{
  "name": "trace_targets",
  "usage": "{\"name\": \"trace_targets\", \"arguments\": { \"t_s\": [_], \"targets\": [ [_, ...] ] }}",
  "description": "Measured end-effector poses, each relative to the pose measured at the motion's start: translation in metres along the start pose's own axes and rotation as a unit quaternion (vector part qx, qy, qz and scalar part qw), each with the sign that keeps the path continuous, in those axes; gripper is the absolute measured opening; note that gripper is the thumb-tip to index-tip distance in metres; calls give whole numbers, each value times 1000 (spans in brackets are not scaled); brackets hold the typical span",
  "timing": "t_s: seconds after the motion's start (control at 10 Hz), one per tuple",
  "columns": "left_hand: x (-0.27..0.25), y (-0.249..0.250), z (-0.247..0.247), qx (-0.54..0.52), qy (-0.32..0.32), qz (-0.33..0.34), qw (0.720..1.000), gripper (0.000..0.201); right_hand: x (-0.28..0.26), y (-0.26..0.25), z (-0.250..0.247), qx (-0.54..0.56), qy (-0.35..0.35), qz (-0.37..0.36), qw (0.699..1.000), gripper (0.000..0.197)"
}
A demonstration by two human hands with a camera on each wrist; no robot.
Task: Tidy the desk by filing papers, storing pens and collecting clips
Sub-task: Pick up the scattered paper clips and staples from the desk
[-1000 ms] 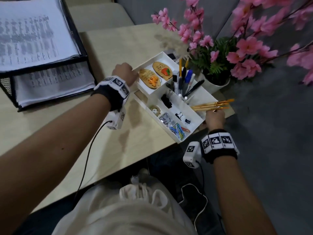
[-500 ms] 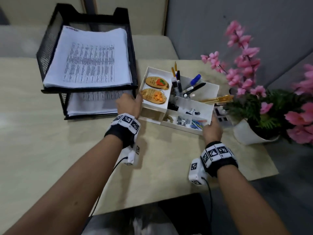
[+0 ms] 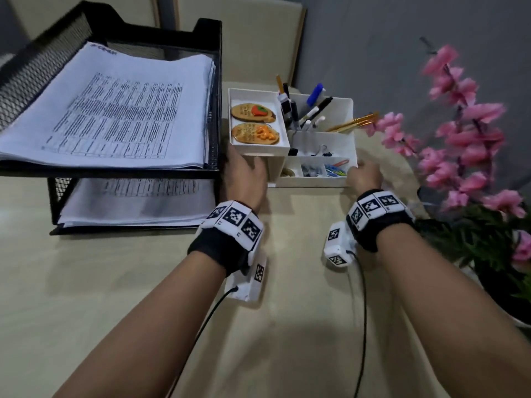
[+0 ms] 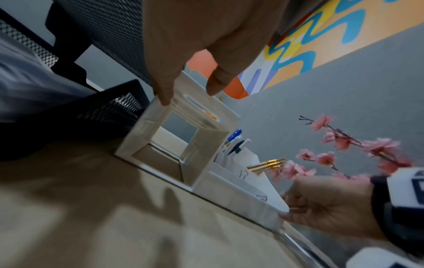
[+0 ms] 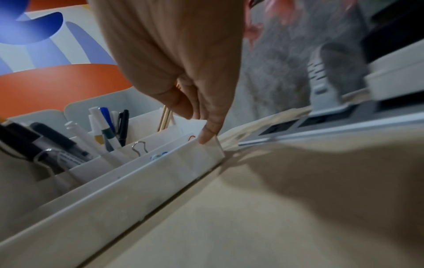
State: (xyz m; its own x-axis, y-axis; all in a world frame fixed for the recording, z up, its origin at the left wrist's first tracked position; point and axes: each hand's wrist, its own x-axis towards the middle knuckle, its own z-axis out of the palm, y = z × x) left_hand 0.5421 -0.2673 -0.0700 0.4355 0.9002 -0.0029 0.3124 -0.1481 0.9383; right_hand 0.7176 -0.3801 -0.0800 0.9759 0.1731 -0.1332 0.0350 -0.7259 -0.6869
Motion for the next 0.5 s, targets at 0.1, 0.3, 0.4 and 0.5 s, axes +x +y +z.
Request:
{"name": "trace_targets", "arguments": {
  "t_s": [0.1, 0.3, 0.4, 0.5],
  "targets": [
    [13, -3, 4, -5, -20, -8, 1000, 58, 14, -13, 11, 0, -38, -10, 999, 38],
    [30, -1, 1, -75, -44, 14, 996, 60, 39, -10, 24, 26, -56, -18, 998, 51],
    [12, 5, -12, -59, -94, -12, 994, 62, 15, -11, 18, -24, -35, -55, 998, 39],
    [-36, 2, -41, 37, -208, 3, 977, 64, -35, 5, 13, -24, -37, -84, 995, 43]
  ]
}}
